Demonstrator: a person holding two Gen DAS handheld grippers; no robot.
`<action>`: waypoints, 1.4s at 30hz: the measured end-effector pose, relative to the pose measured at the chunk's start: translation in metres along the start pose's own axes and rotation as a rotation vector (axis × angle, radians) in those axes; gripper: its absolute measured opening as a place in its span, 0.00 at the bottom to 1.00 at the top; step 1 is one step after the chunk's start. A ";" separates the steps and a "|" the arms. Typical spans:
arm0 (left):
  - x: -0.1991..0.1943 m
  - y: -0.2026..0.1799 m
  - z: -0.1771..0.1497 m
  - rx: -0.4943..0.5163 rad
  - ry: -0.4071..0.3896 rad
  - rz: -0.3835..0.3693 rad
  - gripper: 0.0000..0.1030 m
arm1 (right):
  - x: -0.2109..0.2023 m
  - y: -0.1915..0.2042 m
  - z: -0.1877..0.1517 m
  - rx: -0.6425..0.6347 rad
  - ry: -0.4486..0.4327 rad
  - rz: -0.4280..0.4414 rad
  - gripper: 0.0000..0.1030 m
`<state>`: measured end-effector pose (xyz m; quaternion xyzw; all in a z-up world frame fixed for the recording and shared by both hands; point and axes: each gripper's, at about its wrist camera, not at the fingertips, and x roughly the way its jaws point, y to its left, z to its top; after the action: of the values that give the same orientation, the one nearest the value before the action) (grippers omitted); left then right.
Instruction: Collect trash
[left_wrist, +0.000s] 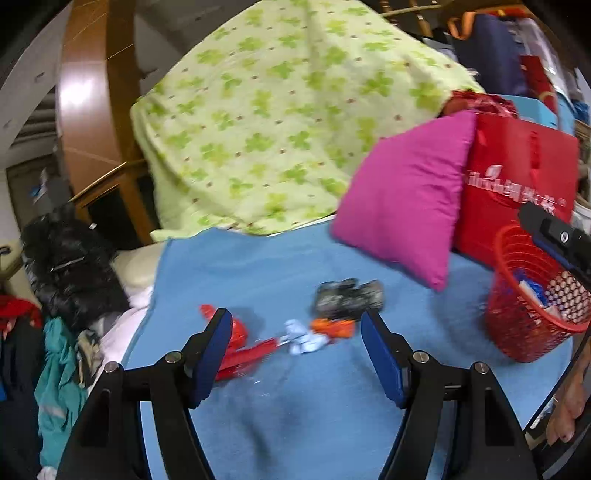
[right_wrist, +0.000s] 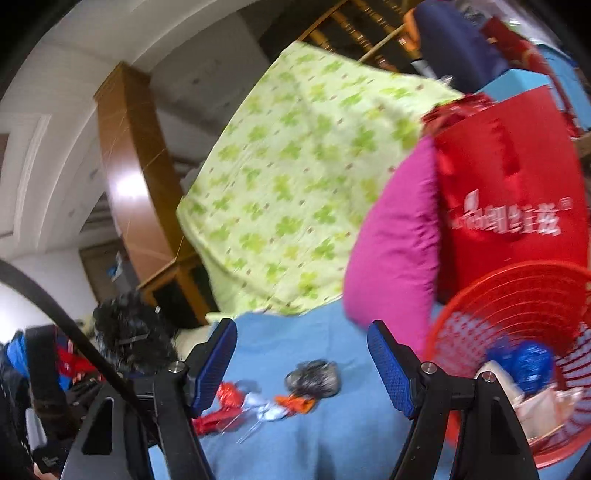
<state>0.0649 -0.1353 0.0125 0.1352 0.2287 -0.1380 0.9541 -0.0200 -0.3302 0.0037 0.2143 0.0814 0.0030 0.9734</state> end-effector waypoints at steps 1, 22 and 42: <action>0.001 0.007 -0.003 -0.010 0.003 0.008 0.71 | 0.005 0.004 -0.003 -0.003 0.010 0.005 0.75; 0.042 0.081 -0.039 -0.137 0.077 0.058 0.71 | 0.084 0.054 -0.048 -0.034 0.201 0.040 0.75; 0.068 0.101 -0.062 -0.192 0.122 0.043 0.71 | 0.108 0.074 -0.070 -0.080 0.269 0.053 0.75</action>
<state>0.1318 -0.0353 -0.0531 0.0561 0.2959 -0.0866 0.9496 0.0776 -0.2299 -0.0449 0.1748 0.2052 0.0607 0.9611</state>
